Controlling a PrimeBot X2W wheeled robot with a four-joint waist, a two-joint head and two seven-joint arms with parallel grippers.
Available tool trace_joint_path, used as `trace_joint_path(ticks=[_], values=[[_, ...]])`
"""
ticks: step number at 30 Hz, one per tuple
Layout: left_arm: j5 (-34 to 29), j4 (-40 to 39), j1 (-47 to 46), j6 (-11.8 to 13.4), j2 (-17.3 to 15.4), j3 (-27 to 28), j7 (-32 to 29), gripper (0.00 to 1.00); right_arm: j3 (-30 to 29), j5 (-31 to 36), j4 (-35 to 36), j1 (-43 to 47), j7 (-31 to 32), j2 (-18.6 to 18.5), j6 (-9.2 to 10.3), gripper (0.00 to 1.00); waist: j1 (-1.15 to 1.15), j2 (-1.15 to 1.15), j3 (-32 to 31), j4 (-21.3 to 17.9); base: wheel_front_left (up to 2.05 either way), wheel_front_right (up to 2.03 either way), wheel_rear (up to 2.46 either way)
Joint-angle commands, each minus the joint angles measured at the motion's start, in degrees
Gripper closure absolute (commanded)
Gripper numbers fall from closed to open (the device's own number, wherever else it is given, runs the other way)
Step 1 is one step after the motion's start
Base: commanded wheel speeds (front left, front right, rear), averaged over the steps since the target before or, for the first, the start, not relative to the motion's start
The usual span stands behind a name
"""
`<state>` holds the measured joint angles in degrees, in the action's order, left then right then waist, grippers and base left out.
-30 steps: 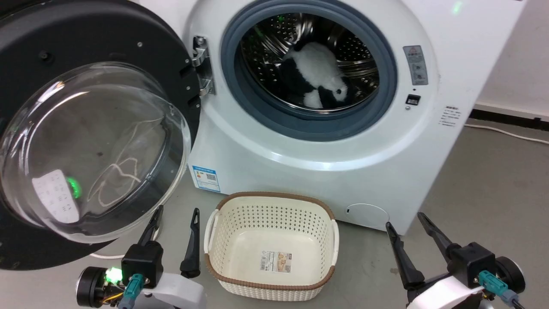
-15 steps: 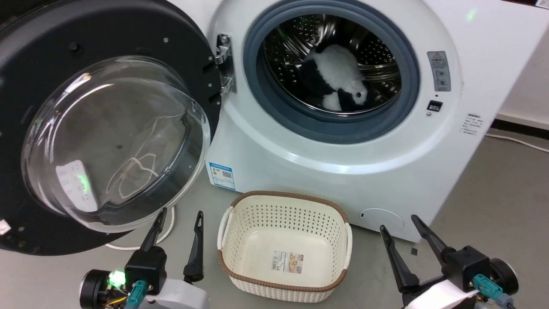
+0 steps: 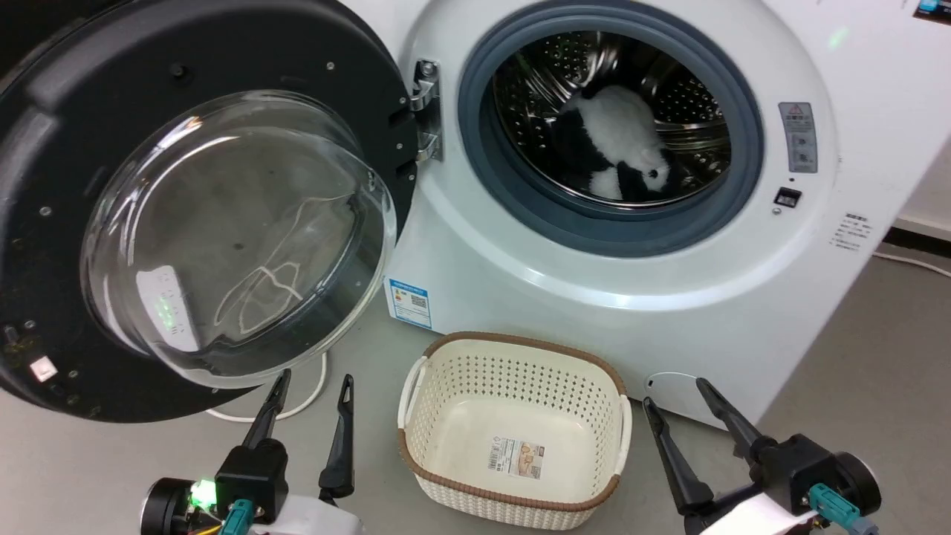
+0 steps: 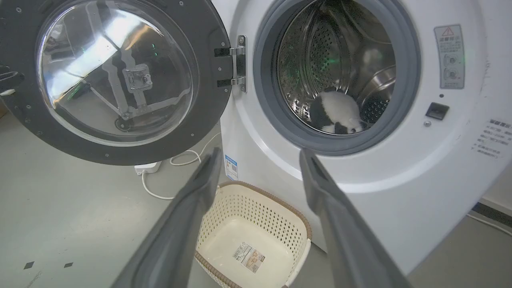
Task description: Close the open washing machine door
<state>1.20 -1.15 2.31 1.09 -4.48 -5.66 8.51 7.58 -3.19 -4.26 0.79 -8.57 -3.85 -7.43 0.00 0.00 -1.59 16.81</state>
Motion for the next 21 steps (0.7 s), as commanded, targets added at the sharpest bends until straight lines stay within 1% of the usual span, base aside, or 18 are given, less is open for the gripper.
trace_joint_path(ticks=[1,14,15,16,19,21], values=[[0.38,0.01,0.67,0.39,-0.24,-0.22,0.66,0.00,0.28,-0.47,-0.29,1.00,-0.60,-0.31,-0.03,0.00,0.00,0.00,-0.13,0.43,0.00,0.00,0.00],[0.92,-0.58,1.20,0.74,-0.05,-0.33,2.10,0.00,0.86,-0.80,-0.82,2.03,-2.03,-0.04,-0.04,0.00,0.00,0.00,-0.32,3.19,0.00,0.00,0.00],[1.45,-0.42,1.48,0.51,0.05,-0.39,2.34,0.56,0.87,-0.83,-0.78,2.36,-2.27,0.04,-0.04,0.00,0.00,0.00,-0.30,3.68,0.00,0.00,0.00],[1.74,-0.36,1.56,0.06,0.08,-0.66,2.46,1.00,0.83,-0.83,-0.74,2.56,-2.39,0.08,-0.04,0.00,0.00,0.00,-0.26,3.94,0.00,0.00,0.00],[2.44,-0.71,1.53,-0.50,0.19,-0.73,2.69,1.00,0.86,-0.79,-0.64,2.86,-2.63,0.14,-0.04,0.00,0.00,0.00,0.14,4.27,0.00,0.00,0.00],[4.49,-2.89,0.72,-0.48,0.60,0.81,3.05,1.00,1.09,-0.69,-0.45,2.77,-2.99,0.03,-0.04,0.00,0.00,0.00,1.30,4.38,0.00,0.00,0.00]])
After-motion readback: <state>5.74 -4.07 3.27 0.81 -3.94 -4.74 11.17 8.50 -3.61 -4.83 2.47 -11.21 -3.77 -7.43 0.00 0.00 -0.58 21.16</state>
